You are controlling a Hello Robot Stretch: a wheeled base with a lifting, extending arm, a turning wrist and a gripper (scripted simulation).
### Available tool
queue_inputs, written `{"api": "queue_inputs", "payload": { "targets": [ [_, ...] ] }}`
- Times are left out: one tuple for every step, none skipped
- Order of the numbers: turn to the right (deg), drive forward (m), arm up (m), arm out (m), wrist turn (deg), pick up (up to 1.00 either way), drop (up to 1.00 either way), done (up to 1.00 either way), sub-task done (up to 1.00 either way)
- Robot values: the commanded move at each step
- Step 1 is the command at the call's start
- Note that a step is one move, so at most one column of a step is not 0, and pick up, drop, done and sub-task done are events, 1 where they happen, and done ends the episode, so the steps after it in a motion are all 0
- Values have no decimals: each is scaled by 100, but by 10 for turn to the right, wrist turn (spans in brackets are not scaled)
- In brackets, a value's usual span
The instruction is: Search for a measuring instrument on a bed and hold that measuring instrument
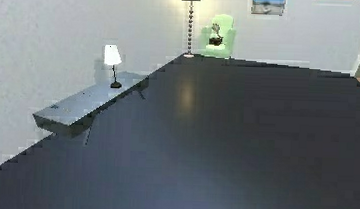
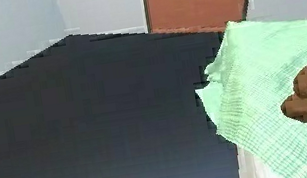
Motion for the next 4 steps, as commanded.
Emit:
{"api": "queue_inputs", "payload": {
  "targets": [
    [0,10,0,0,0,0,0,0,0],
    [-450,0,0,0,0,0,0,0,0],
    [-360,0,0,0,0,0,0,0,0],
    [0,30,0,0,0,0,0,0,0]
  ]
}}
